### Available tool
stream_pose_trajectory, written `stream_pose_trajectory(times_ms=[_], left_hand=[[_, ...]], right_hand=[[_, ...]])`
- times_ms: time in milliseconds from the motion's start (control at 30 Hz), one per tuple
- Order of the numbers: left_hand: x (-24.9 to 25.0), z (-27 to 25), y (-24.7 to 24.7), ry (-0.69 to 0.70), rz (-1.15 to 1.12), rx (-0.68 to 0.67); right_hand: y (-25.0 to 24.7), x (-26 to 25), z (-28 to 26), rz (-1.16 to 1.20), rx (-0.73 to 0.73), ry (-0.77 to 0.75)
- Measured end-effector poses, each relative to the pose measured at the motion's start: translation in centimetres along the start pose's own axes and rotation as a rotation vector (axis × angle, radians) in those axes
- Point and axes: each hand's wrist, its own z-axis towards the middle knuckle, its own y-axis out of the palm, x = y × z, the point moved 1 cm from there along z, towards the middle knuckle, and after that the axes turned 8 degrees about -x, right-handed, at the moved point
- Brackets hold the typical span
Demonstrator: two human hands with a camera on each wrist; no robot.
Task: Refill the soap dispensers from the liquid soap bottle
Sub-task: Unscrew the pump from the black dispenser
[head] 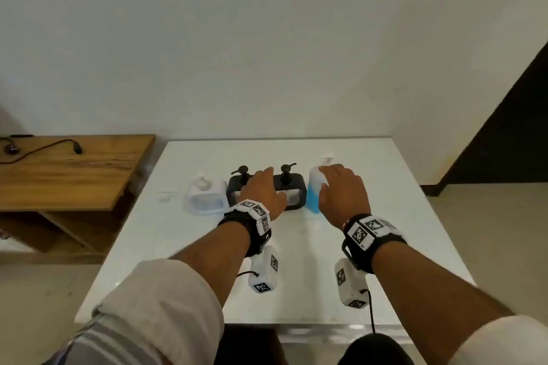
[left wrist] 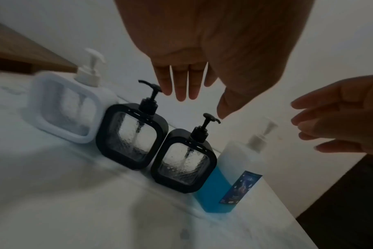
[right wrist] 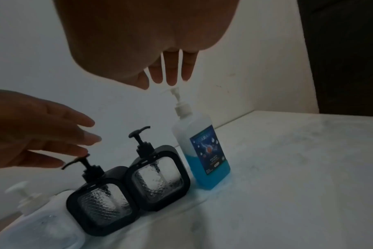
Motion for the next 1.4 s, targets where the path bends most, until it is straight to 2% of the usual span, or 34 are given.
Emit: stream_pose_trajectory(times_ms=[133,267,433,600,767,1000,1200,1400], left_hand=[[-0.1,4.9,0.7,-0.016,-0.018,0.008],[0.5,8.2,1.4,0.011,0.014,-0.06],[0.5,9.4,2.3,0.058,0.01,-0.021],[0.0,6.8,2.3,0.089,-0.01,-0.026],[-1.3,1.6,1.8,0.112,-0.07,-0.045],[-3.6,-5.6,0.0,0.182,-0.115,-0.072],[-5.2,-8.4,-1.5,0.249,-0.214,-0.017],[-7.2,-8.5,-0.5,0.285,-0.329,-0.02]], right_hand=[[2.2,0.8,2.0,0.108,0.086,0.001],[4.1,1.1,2.2,0.164,0.163,-0.068],[5.3,1.2,1.6,0.192,0.118,-0.055],[4.8,0.4,0.7,0.198,0.06,-0.006],[4.0,-1.7,-2.5,0.158,-0.032,0.028],[2.5,-6.3,-7.3,0.032,-0.364,0.068],[1.7,-9.7,-7.5,-0.01,-0.411,0.065],[2.9,-11.0,-5.8,-0.02,-0.473,0.072]])
